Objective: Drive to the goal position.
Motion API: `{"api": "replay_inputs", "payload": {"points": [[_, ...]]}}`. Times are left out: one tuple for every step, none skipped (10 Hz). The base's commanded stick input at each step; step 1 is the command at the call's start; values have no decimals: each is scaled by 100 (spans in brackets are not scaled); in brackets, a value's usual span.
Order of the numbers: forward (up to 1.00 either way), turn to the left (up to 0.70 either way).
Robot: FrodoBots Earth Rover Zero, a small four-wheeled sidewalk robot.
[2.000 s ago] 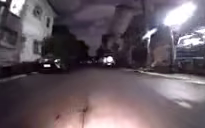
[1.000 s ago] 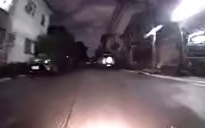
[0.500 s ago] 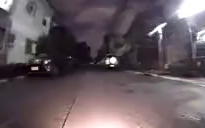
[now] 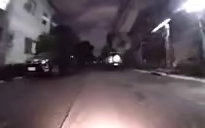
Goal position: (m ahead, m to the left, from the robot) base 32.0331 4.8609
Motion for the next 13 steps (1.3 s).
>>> {"api": "replay_inputs", "payload": {"points": [[100, 0], [100, 0], [100, 0], [100, 0], [100, 0], [100, 0], [100, 3], [100, 22], [100, 27], [100, 5], [100, 0], [100, 0], [100, 1]]}}
